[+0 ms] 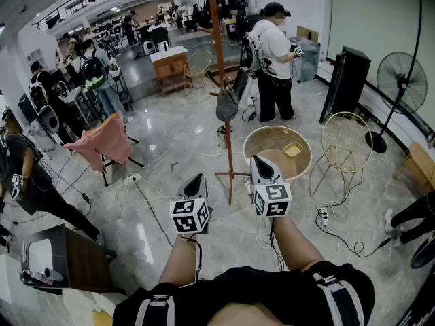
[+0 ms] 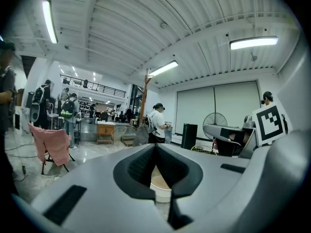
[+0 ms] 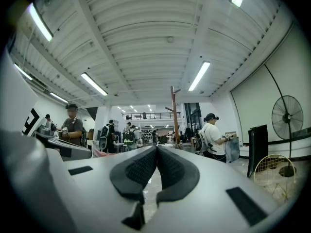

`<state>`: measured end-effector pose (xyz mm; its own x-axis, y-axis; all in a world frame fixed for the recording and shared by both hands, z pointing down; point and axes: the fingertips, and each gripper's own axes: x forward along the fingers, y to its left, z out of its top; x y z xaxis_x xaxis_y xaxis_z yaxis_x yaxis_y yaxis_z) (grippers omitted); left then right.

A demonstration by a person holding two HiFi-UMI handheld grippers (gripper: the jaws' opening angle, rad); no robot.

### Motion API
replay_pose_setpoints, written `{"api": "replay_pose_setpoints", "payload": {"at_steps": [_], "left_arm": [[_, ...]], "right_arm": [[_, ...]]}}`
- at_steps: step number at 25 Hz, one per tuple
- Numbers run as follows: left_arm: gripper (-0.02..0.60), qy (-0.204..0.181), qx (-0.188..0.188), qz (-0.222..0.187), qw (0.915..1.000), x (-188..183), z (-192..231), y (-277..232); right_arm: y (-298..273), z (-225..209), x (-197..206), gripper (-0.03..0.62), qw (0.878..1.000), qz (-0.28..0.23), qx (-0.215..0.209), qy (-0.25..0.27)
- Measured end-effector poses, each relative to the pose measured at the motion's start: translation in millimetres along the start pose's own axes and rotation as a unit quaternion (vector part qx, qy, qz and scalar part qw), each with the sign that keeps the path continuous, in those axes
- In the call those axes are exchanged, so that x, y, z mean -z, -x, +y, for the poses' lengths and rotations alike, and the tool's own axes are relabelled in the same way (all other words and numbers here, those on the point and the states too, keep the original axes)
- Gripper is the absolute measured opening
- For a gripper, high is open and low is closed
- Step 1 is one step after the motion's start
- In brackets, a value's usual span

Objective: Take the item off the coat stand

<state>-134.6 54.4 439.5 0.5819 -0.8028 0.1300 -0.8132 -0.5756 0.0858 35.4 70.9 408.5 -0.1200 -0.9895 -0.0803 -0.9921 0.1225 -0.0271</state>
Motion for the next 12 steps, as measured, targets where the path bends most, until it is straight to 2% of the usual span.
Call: {"api": "replay_pose_setpoints", "payload": {"at_steps": [12], "left_arm": [[0.017, -0.003, 0.011, -0.010, 0.9999, -3.7, 16.7, 7.5]], "right_arm": [[-7.0, 26.1, -3.4, 0.017, 1.000, -0.016, 0.001, 0.004]]}}
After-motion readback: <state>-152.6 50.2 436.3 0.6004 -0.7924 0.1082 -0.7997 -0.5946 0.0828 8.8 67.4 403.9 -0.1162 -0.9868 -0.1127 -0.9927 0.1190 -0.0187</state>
